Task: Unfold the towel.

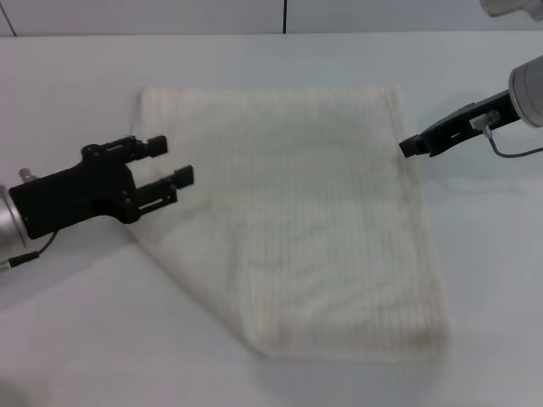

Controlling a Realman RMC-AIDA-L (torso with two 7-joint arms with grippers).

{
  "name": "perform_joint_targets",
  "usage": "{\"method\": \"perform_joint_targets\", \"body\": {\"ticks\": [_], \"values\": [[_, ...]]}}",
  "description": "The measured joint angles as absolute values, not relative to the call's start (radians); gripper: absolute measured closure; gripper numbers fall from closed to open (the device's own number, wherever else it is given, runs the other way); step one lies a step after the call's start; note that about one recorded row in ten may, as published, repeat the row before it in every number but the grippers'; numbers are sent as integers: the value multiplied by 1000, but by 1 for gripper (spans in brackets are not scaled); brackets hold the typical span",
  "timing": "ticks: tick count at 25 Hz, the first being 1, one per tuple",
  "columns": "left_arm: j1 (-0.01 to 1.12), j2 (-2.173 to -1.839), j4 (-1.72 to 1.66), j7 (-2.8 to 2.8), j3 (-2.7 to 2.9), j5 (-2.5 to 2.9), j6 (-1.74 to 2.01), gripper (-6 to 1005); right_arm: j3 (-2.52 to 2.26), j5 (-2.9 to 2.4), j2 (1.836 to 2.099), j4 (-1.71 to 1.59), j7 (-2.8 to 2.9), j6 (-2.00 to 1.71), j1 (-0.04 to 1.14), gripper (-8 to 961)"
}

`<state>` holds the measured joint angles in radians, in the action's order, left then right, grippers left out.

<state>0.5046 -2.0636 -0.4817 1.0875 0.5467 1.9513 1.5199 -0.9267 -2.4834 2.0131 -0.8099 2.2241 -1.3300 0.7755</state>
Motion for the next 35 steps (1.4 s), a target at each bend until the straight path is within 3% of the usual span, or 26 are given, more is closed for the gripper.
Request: {"method": "perform_joint_targets", "body": {"ticks": [15, 24, 35], "values": [[535, -2071, -581, 1222, 732, 1942, 1488, 366, -937, -2484, 2020, -717, 2221, -1193, 789, 954], [629, -2078, -454, 1225, 757, 1939, 1450, 366, -942, -2494, 2019, -634, 2216, -1114, 832, 954], [650, -2079, -415, 1219, 782, 1939, 1428, 369, -963, -2494, 2025, -606, 2214, -1079, 844, 954]]}}
